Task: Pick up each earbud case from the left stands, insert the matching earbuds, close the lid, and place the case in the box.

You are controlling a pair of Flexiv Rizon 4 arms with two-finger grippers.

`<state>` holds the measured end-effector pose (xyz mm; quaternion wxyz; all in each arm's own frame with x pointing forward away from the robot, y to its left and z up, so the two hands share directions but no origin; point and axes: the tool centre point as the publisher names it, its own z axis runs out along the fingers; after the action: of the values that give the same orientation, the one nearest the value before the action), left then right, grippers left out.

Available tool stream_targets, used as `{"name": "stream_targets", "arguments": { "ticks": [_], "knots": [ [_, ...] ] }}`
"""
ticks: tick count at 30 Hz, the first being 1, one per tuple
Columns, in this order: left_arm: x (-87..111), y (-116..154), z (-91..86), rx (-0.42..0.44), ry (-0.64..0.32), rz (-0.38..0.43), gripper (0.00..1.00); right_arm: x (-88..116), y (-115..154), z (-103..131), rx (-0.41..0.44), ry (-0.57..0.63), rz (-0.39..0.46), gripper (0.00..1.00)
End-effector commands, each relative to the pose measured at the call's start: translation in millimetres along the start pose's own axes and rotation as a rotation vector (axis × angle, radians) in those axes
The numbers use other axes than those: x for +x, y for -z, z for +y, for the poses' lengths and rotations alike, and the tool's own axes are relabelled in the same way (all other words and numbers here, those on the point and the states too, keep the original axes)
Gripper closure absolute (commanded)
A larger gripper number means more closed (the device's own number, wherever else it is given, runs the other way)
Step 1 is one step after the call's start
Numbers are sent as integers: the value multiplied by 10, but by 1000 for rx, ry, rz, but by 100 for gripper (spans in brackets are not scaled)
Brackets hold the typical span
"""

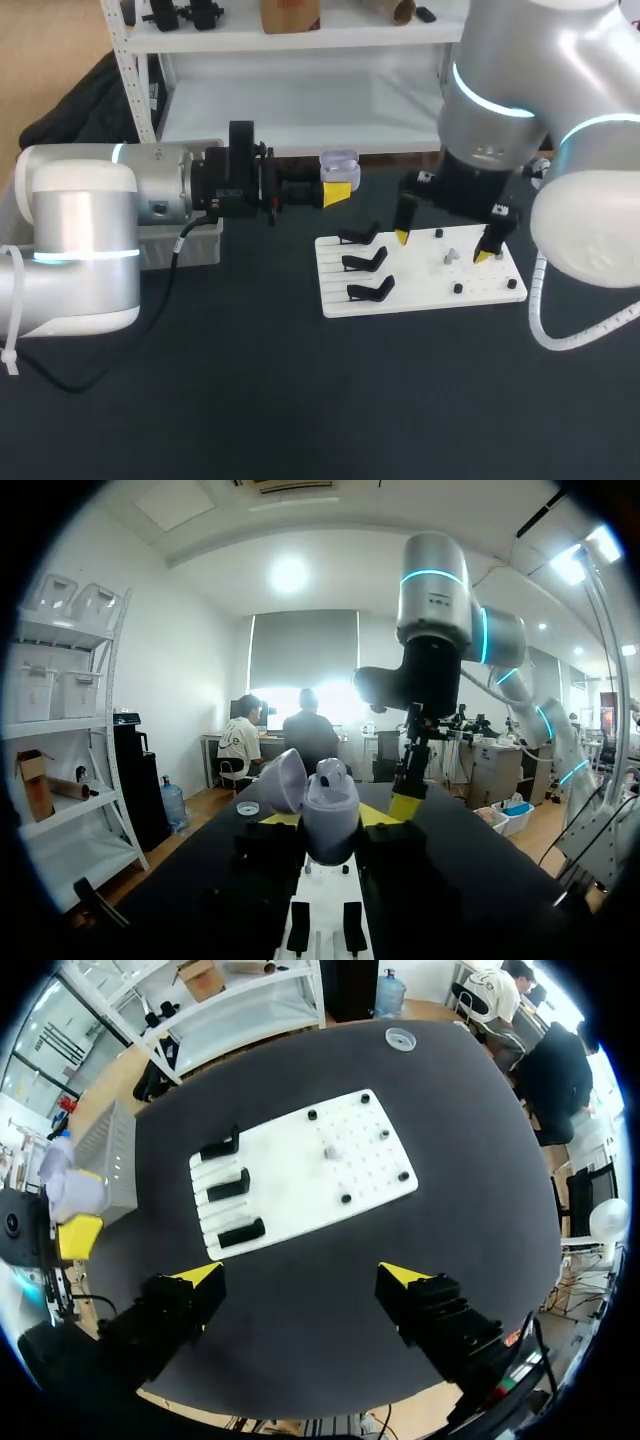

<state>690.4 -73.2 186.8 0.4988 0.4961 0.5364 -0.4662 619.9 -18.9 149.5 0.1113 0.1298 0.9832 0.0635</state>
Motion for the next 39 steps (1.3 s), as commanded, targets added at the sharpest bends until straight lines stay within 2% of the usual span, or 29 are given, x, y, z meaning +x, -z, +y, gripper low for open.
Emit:
{"name": "stream_targets", "arguments": {
  "ticks": [1, 3, 6, 9, 18, 20, 22, 23, 24, 30, 35, 39],
  "knots": [
    [3, 2, -4, -2, -1, -2, 100, -112, -313, -161, -125, 18, -88, 0],
    [3, 2, -4, -2, -1, -2, 100, -205, -444, -222, -56, 14, -119, 0],
    [3, 2, -4, -2, -1, -2, 100, -347, -513, -267, -65, 15, -141, 0],
    [3, 2, -4, -2, -1, -2, 100, -448, -614, -295, -138, 27, -97, 0],
    [3, 2, -4, -2, -1, -2, 100, -531, -931, -311, -111, 95, -49, 0],
    [3, 2, -4, -2, -1, -2, 100, -552, -986, -321, -124, 97, -32, 9],
    [3, 2, -4, -2, -1, -2, 100, -577, -1040, -345, -109, 85, -24, 27],
    [3, 2, -4, -2, -1, -2, 100, -585, -1053, -353, -102, 72, -13, 44],
    [3, 2, -4, -2, -1, -2, 100, -592, -1063, -358, -104, 64, -8, 53],
    [3, 2, -4, -2, -1, -2, 100, -617, -1092, -347, -98, 70, 0, 53],
    [3, 2, -4, -2, -1, -2, 100, -631, -1133, -335, -94, 74, 12, 64],
    [3, 2, -4, -2, -1, -2, 100, -632, -1159, -353, -94, 70, 21, 63]
  ]
}}
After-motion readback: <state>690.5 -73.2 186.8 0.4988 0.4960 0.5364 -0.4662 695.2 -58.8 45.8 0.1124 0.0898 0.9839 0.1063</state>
